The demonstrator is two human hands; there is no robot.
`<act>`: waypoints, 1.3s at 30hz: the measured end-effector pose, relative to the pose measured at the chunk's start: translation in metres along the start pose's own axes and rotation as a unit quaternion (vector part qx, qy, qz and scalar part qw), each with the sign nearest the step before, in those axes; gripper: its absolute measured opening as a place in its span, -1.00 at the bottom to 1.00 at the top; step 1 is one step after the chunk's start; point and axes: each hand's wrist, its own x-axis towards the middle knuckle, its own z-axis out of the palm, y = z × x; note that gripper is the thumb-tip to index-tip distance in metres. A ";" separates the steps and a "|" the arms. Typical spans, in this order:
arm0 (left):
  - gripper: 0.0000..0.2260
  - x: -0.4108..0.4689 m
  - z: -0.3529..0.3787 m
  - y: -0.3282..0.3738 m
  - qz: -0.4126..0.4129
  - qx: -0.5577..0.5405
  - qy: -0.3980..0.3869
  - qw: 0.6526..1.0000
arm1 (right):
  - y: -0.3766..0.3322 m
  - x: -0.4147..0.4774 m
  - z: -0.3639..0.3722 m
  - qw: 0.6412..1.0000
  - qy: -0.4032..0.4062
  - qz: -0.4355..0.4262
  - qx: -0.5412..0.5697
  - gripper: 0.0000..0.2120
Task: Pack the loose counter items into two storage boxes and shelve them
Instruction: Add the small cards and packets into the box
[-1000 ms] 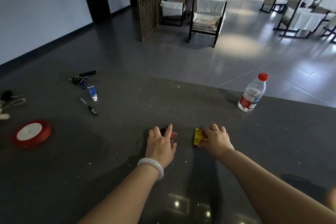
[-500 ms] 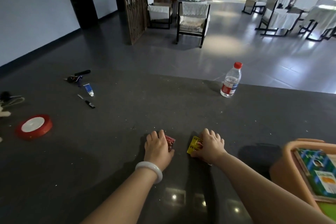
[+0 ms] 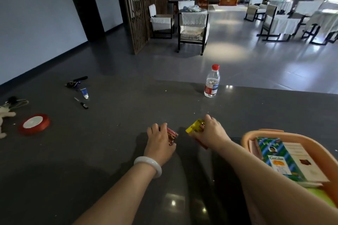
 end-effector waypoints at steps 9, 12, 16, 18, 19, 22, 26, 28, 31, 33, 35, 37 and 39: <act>-0.30 -0.035 -0.009 0.128 0.053 -0.029 0.036 0.998 | 0.106 -0.037 -0.143 0.994 0.105 0.001 -0.032 -0.44; -0.45 -0.050 -0.001 0.170 0.102 -0.062 0.031 0.992 | 0.150 -0.062 -0.167 0.993 0.109 0.029 -0.029 -0.48; -0.53 -0.065 0.008 0.212 0.171 -0.082 0.011 0.982 | 0.189 -0.094 -0.181 0.991 0.123 0.047 -0.026 -0.46; -0.46 -0.072 0.014 0.225 0.197 -0.086 -0.006 0.977 | 0.200 -0.110 -0.183 0.990 0.132 0.048 -0.018 -0.47; -0.43 -0.076 0.016 0.230 0.208 -0.093 -0.016 0.974 | 0.204 -0.117 -0.183 0.990 0.134 0.049 -0.016 -0.47; -0.34 -0.091 0.023 0.242 0.236 -0.112 -0.051 0.964 | 0.213 -0.139 -0.177 0.989 0.136 0.061 -0.013 -0.49; -0.27 -0.106 0.036 0.245 0.253 -0.115 -0.113 0.954 | 0.216 -0.152 -0.168 0.984 0.155 0.082 -0.023 -0.46; -0.27 -0.112 0.043 0.244 0.270 -0.110 -0.128 0.948 | 0.217 -0.153 -0.161 0.980 0.171 0.098 -0.018 -0.44; -0.29 -0.124 0.049 0.249 0.291 -0.086 -0.148 0.941 | 0.222 -0.155 -0.151 0.977 0.173 0.120 -0.020 -0.43; -0.30 -0.133 0.052 0.255 0.291 -0.061 -0.154 0.942 | 0.226 -0.157 -0.145 0.978 0.165 0.125 -0.020 -0.43; -0.31 -0.140 0.054 0.263 0.283 -0.049 -0.158 0.945 | 0.230 -0.158 -0.142 0.979 0.164 0.119 -0.012 -0.43; -0.32 -0.143 0.059 0.273 0.273 -0.045 -0.157 0.948 | 0.232 -0.156 -0.142 0.981 0.161 0.110 -0.005 -0.44; -0.33 -0.144 0.065 0.284 0.249 -0.055 -0.152 0.955 | 0.235 -0.154 -0.146 0.983 0.156 0.101 0.003 -0.45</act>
